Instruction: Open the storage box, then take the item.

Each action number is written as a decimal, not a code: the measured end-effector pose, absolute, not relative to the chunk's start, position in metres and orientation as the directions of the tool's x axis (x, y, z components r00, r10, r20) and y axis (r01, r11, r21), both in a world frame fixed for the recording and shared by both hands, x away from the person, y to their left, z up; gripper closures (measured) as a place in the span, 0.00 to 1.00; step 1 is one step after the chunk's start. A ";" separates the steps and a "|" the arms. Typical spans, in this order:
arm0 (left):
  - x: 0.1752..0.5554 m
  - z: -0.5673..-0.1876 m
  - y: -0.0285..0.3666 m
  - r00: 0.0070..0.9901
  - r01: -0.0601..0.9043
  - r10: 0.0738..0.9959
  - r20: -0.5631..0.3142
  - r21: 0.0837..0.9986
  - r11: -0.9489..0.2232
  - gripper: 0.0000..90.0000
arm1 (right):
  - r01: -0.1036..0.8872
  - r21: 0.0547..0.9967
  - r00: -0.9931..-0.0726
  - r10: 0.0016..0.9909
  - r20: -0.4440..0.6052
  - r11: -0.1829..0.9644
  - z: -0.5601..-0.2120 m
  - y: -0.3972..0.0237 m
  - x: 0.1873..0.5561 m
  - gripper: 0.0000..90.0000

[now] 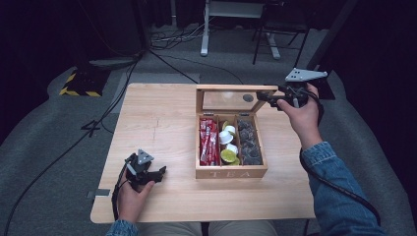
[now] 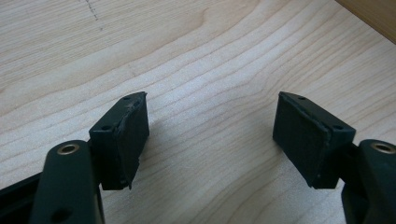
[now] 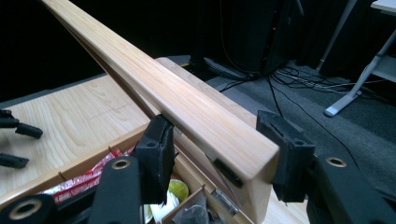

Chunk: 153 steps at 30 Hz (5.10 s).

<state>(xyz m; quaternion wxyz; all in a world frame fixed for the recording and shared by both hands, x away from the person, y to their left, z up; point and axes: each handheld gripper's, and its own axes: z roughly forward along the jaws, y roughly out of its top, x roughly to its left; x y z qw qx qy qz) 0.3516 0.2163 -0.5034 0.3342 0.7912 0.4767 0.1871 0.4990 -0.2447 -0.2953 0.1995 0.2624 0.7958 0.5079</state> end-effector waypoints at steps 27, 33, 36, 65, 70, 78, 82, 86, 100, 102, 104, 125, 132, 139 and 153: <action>0.354 -0.504 0.216 0.457 0.638 0.889 -0.024 0.705 -0.309 0.27 | 0.287 0.922 -0.716 0.697 0.028 0.258 -0.291 -0.233 0.554 0.45; 0.354 -0.504 0.216 0.458 0.639 0.889 -0.024 0.703 -0.311 0.27 | 0.322 0.910 -0.708 0.705 0.048 0.262 -0.300 -0.231 0.566 0.44; 0.354 -0.504 0.216 0.458 0.639 0.889 -0.023 0.703 -0.311 0.27 | 0.325 0.909 -0.704 0.708 0.049 0.260 -0.303 -0.230 0.569 0.44; 0.354 -0.504 0.216 0.457 0.639 0.889 -0.024 0.705 -0.309 0.27 | 0.314 0.926 -0.637 0.770 0.040 0.212 -0.339 -0.217 0.601 0.25; 0.354 -0.504 0.216 0.458 0.638 0.889 -0.023 0.705 -0.310 0.27 | 0.333 0.921 -0.623 0.781 0.052 0.204 -0.344 -0.216 0.603 0.24; 0.355 -0.504 0.216 0.459 0.638 0.888 -0.022 0.703 -0.313 0.27 | 0.353 0.913 -0.615 0.786 0.060 0.206 -0.350 -0.219 0.604 0.24; 0.355 -0.504 0.216 0.458 0.638 0.889 -0.023 0.704 -0.311 0.27 | 0.361 0.909 -0.613 0.788 0.062 0.210 -0.351 -0.220 0.604 0.24; 0.355 -0.504 0.216 0.456 0.638 0.890 -0.021 0.705 -0.310 0.27 | 0.369 0.906 -0.610 0.790 0.067 0.208 -0.351 -0.223 0.602 0.25; 0.356 -0.504 0.215 0.453 0.639 0.891 -0.023 0.705 -0.307 0.27 | 0.400 0.894 -0.596 0.798 0.087 0.202 -0.335 -0.239 0.585 0.27; 0.356 -0.504 0.215 0.455 0.639 0.890 -0.020 0.704 -0.311 0.27 | 0.394 0.896 -0.605 0.792 0.085 0.205 -0.331 -0.240 0.580 0.27; 0.356 -0.504 0.215 0.455 0.639 0.890 -0.020 0.704 -0.310 0.27 | 0.391 0.897 -0.614 0.785 0.086 0.207 -0.326 -0.240 0.574 0.27; 0.357 -0.504 0.215 0.455 0.639 0.890 -0.020 0.704 -0.311 0.27 | 0.333 0.907 -0.740 0.668 0.082 0.259 -0.302 -0.218 0.507 0.29; 0.359 -0.504 0.214 0.451 0.639 0.892 -0.020 0.705 -0.307 0.27 | 0.304 0.904 -0.790 0.609 0.065 0.299 -0.308 -0.200 0.482 0.32; 0.359 -0.504 0.214 0.451 0.639 0.892 -0.020 0.705 -0.307 0.27 | 0.303 0.897 -0.829 0.553 0.082 0.321 -0.318 -0.179 0.459 0.35; 0.359 -0.504 0.214 0.450 0.639 0.893 -0.021 0.705 -0.306 0.27 | 0.359 0.839 -0.848 0.519 0.109 0.409 -0.347 -0.149 0.448 0.47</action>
